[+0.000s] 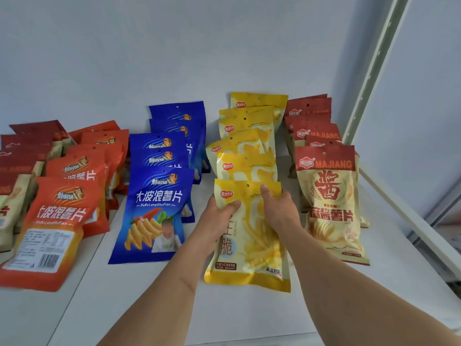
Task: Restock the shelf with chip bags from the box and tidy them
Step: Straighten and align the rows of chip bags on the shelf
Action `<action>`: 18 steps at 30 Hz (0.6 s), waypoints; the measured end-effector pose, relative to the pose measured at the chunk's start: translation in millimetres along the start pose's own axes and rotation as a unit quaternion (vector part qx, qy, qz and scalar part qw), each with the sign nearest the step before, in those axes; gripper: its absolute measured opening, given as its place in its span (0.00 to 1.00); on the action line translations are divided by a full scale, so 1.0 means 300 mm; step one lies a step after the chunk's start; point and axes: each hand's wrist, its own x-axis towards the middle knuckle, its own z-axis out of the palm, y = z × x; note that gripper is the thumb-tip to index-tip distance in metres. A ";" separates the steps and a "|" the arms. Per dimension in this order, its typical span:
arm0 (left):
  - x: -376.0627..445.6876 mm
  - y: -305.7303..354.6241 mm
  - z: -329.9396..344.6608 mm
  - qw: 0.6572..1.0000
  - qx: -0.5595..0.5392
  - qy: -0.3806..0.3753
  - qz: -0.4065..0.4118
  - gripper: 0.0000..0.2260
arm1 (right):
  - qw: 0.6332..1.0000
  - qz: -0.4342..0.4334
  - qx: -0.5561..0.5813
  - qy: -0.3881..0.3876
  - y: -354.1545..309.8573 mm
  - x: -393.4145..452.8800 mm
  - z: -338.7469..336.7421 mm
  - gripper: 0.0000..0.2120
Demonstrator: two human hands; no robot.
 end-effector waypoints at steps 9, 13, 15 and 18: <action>0.173 0.131 -0.038 0.994 -0.094 0.044 -0.024 0.23 | 0.998 -0.021 0.027 -0.049 -0.054 0.112 -0.028 0.39; 0.183 0.209 -0.004 0.989 -0.139 -0.008 -0.051 0.18 | 0.995 -0.063 0.041 -0.059 -0.051 0.143 -0.023 0.37; 0.196 0.232 0.004 0.989 -0.136 0.003 -0.050 0.14 | 0.995 -0.074 0.039 -0.062 -0.056 0.165 -0.030 0.37; 0.178 0.254 0.023 0.993 -0.104 0.035 -0.032 0.11 | 0.993 -0.083 0.047 -0.068 -0.060 0.205 -0.042 0.35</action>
